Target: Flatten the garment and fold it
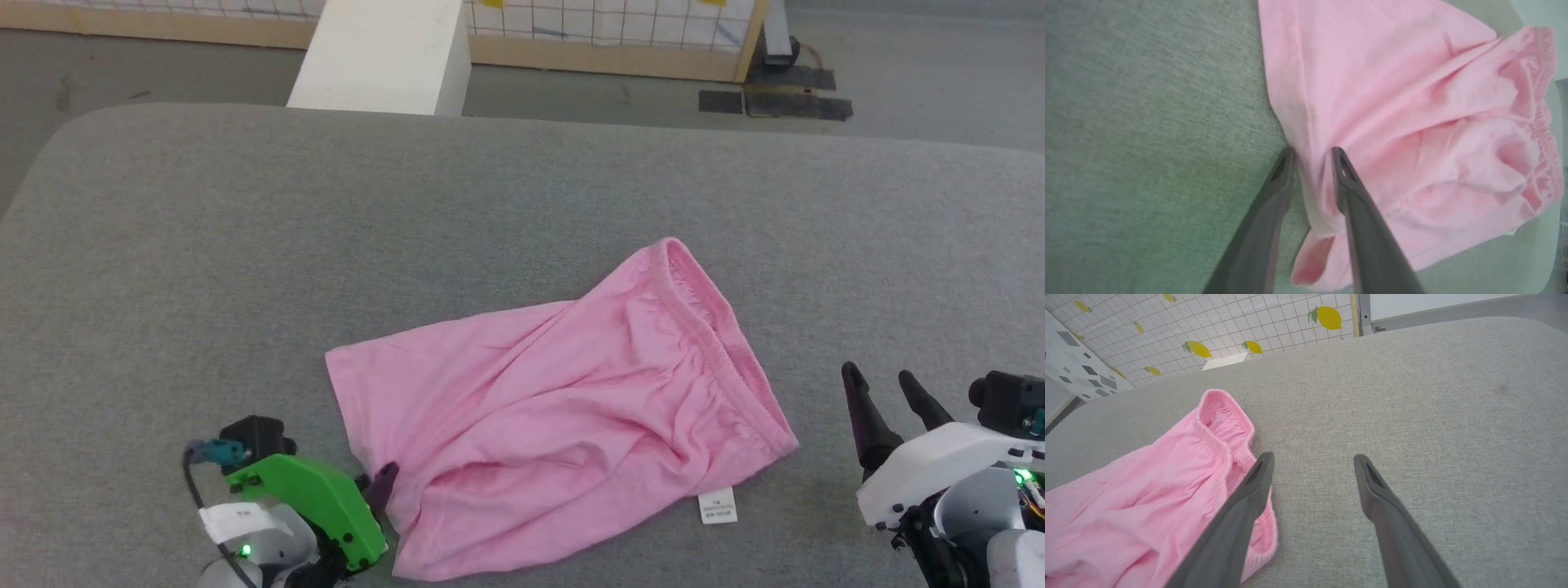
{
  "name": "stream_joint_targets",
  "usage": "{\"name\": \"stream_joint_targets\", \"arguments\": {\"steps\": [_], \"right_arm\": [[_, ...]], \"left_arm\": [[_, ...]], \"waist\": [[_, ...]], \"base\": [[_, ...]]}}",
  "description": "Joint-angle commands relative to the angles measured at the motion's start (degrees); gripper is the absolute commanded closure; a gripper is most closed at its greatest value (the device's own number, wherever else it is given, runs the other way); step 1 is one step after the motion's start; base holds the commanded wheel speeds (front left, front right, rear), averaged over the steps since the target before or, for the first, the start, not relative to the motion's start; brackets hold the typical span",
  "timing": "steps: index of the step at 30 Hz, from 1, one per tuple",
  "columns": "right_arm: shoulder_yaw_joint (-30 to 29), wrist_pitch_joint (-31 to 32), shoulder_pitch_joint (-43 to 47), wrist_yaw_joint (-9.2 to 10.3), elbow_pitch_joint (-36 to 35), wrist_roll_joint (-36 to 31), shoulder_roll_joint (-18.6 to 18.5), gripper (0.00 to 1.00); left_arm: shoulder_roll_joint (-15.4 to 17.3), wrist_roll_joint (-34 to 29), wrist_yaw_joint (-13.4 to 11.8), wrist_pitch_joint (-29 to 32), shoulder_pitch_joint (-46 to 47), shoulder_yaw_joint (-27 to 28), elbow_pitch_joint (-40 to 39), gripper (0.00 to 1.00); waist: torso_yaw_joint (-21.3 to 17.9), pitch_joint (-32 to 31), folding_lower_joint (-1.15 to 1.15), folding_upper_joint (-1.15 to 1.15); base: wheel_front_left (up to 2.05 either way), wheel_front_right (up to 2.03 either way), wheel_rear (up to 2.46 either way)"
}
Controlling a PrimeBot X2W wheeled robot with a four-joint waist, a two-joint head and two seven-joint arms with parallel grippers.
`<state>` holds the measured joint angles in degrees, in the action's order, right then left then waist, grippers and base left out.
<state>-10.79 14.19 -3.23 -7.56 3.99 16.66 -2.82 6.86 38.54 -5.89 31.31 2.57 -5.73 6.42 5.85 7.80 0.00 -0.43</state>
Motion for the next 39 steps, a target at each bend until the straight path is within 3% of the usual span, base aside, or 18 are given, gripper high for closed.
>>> {"name": "stream_joint_targets", "arguments": {"steps": [1, 4, 7, 9, 14, 18, 25, 28, 29, 30, 31, 34, 39], "right_arm": [[0.2, 0.3, 0.3, 0.08, -0.2, -0.1, -0.1, 0.00], [0.3, 0.3, 0.4, 0.08, -0.3, 0.0, -0.1, 0.00], [0.2, 0.3, 0.5, 0.08, -0.6, 0.0, -0.1, 0.00], [0.3, 0.4, 0.4, 0.08, -0.9, 0.0, -0.1, 0.00], [0.9, 0.7, -0.2, 0.08, -1.4, 0.1, -0.1, 0.00], [1.3, 0.5, -0.8, 0.08, -1.7, 0.3, -0.1, 0.00], [1.0, 0.1, -1.2, 0.08, -2.3, 0.0, -0.1, 0.00], [0.8, -0.1, -1.2, 0.08, -2.5, 0.0, -0.1, 0.00], [0.7, -0.2, -1.2, 0.08, -2.5, 0.0, -0.1, 0.00], [0.6, -0.2, -1.2, 0.08, -2.5, 0.0, -0.1, 0.00], [0.4, -0.2, -1.3, 0.08, -2.5, 0.0, -0.1, 0.00], [0.2, -0.2, -1.6, 0.08, -2.8, -0.5, -0.1, 0.00], [2.0, 1.3, -4.4, 0.08, -5.6, -2.6, -0.1, 0.00]], "left_arm": [[-0.1, 1.1, -0.2, -1.1, -0.3, 1.1, -0.6, 0.00], [1.1, 1.3, 0.0, -3.0, 0.3, 3.2, -3.2, 0.00], [4.4, -1.3, 0.3, -4.6, 2.8, 4.1, -5.5, 0.00], [7.8, -4.7, 1.2, -4.4, 5.9, 3.0, -5.3, 0.00], [12.3, -9.9, 5.3, 0.6, 14.1, -3.4, 0.8, 0.00], [13.5, -11.8, 7.4, 3.9, 19.5, -6.5, 7.6, 0.00], [14.7, -12.8, 7.1, 5.9, 23.7, -7.2, 17.5, 0.00], [14.2, -11.6, 8.2, 7.7, 23.3, -7.8, 20.2, 0.00], [13.8, -10.7, 8.5, 8.5, 23.0, -7.8, 20.9, 0.19], [13.5, -10.0, 8.8, 8.9, 22.7, -7.7, 21.3, 0.85], [13.2, -9.2, 9.1, 9.8, 22.2, -7.7, 21.8, 1.00], [12.3, -7.5, 9.7, 9.7, 21.5, -7.4, 21.6, 1.00], [10.1, -4.0, 9.0, 1.4, 21.2, -2.7, 18.2, 1.00]], "waist": [[0.5, -0.8, 0.00, 0.43], [0.3, -0.8, 0.00, 0.43], [-0.1, -0.4, 0.00, 0.43], [-0.4, 0.3, 0.00, 0.43], [-1.9, 2.2, 0.00, 0.43], [-3.7, 4.2, 0.00, 0.43], [-6.2, 7.2, 0.00, 0.43], [-6.5, 7.6, 0.00, 0.43], [-6.6, 7.7, 0.00, 0.43], [-6.6, 7.7, 0.00, 0.43], [-6.5, 7.7, 0.00, 0.43], [-5.7, 7.5, 0.00, 0.43], [-4.1, 7.3, 0.00, 0.43]], "base": [[0.00, 0.00, 0.00], [0.00, 0.00, 0.00], [0.00, 0.00, 0.00], [0.00, 0.00, 0.00], [0.00, 0.00, 0.00], [0.00, 0.00, 0.00], [0.00, 0.00, 0.00], [0.00, 0.00, 0.00], [0.00, 0.00, 0.00], [0.00, 0.00, 0.00], [0.00, 0.00, 0.00], [0.00, 0.00, 0.00], [0.00, 0.00, 0.00]]}}
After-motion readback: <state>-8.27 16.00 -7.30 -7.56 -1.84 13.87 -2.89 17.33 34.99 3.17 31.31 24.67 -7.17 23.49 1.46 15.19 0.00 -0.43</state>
